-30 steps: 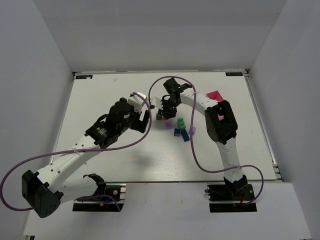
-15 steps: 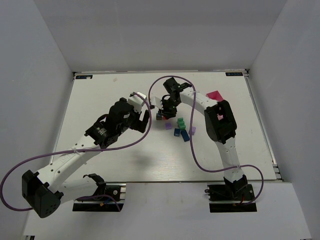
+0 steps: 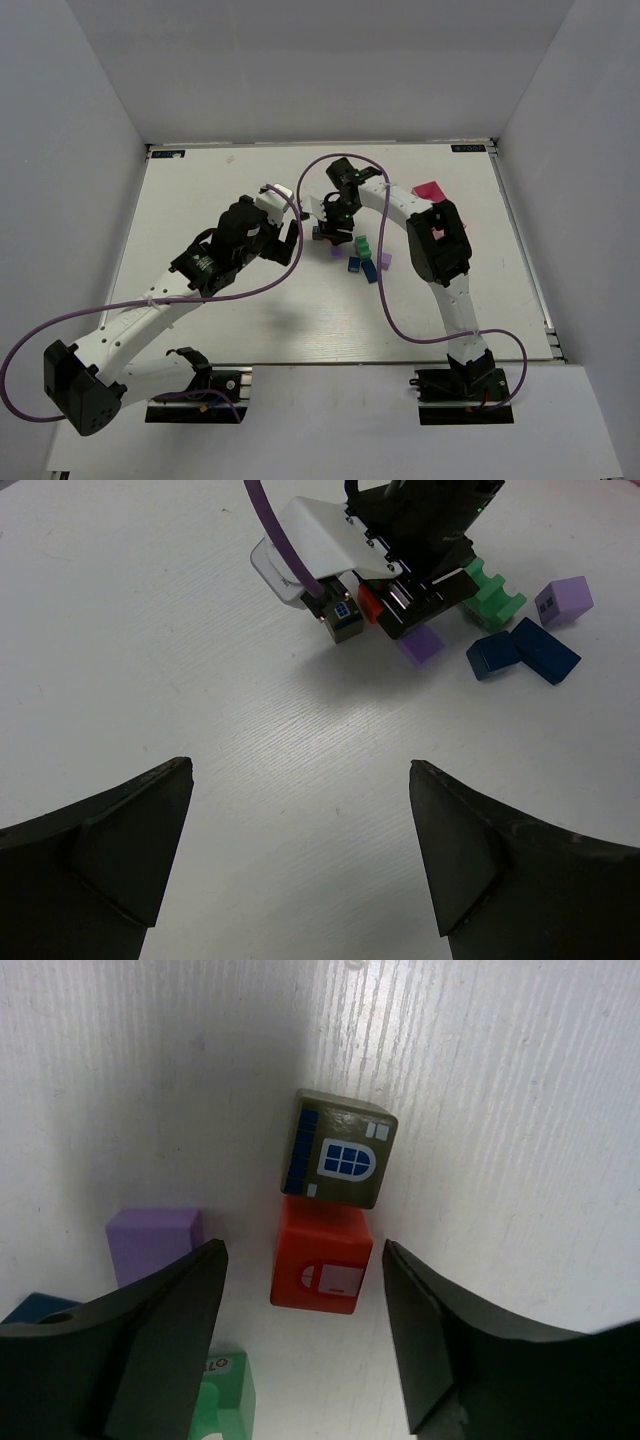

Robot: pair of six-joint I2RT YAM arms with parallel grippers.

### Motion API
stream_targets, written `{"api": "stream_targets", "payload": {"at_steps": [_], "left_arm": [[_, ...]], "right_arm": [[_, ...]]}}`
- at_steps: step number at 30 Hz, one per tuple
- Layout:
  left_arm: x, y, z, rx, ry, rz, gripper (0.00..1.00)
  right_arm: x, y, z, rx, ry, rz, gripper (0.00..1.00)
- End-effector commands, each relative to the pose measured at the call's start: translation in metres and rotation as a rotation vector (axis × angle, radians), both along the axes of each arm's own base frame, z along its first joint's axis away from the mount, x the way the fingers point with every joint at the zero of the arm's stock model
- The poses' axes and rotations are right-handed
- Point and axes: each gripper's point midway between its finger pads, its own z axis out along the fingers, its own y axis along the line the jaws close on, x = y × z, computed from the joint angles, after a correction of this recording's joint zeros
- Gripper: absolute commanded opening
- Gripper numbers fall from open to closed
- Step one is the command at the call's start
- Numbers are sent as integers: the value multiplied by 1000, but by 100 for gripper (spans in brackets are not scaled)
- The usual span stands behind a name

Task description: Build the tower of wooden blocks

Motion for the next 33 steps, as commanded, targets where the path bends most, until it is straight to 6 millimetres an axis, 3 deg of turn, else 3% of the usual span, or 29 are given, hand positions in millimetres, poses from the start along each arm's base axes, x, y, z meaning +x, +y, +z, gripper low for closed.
{"api": "stream_targets", "payload": {"at_steps": [1, 5, 10, 12, 13, 15, 16, 18, 19, 20, 21, 22, 23, 24, 25, 26, 28, 30, 31, 32, 33], "left_arm": [[2, 2, 5, -8, -19, 7, 99], [2, 2, 5, -8, -19, 7, 99], [2, 2, 5, -8, -19, 7, 99], [2, 2, 5, -8, -19, 7, 99], [2, 2, 5, -8, -19, 7, 99], [1, 3, 8, -14, -26, 7, 99], [1, 3, 8, -14, -26, 7, 99], [1, 3, 8, -14, -26, 7, 99], [3, 7, 11, -16, -36, 24, 99], [3, 7, 11, -16, -36, 24, 99], [3, 7, 11, -16, -36, 24, 99], [3, 7, 11, -16, -36, 24, 99], [3, 7, 11, -16, -36, 24, 99], [3, 7, 11, -16, -36, 24, 99], [3, 7, 11, -16, -36, 24, 99], [3, 7, 11, -16, -36, 24, 99], [3, 7, 16, -28, -50, 24, 99], [2, 8, 12, -22, -43, 24, 98], [2, 8, 12, -22, -43, 24, 96], [2, 8, 12, -22, -43, 24, 94], [1, 9, 10, -15, -47, 20, 85]], "right_arm": [[3, 2, 6, 19, 7, -2, 70], [7, 1, 10, 19, -8, -21, 90], [8, -5, 20, 26, -35, -38, 90], [9, -14, 26, 26, -54, -56, 90], [11, -16, 41, 42, -83, -62, 90], [10, -25, 41, 37, -86, -80, 90], [12, -28, 57, 54, -119, -91, 90], [6, -38, 56, 47, -111, -109, 90], [10, -40, 83, 81, -173, -123, 90], [-1, -45, 75, 69, -152, -126, 90], [-1, -47, 80, 75, -169, -131, 90], [3, -48, 110, 119, -251, -146, 90], [-2, -53, 111, 130, -284, -168, 90], [-11, -57, 97, 116, -240, -191, 90], [-3, -59, 136, 181, -351, -233, 90], [-20, -69, 112, 166, -288, -295, 90], [-10, -66, 159, 319, -420, -360, 90], [-33, -70, 139, 318, -393, -291, 90], [-65, -63, 125, 324, -276, -194, 90], [-74, -61, 121, 313, -282, -93, 75], [-81, -62, 114, 307, -243, -67, 66]]}}
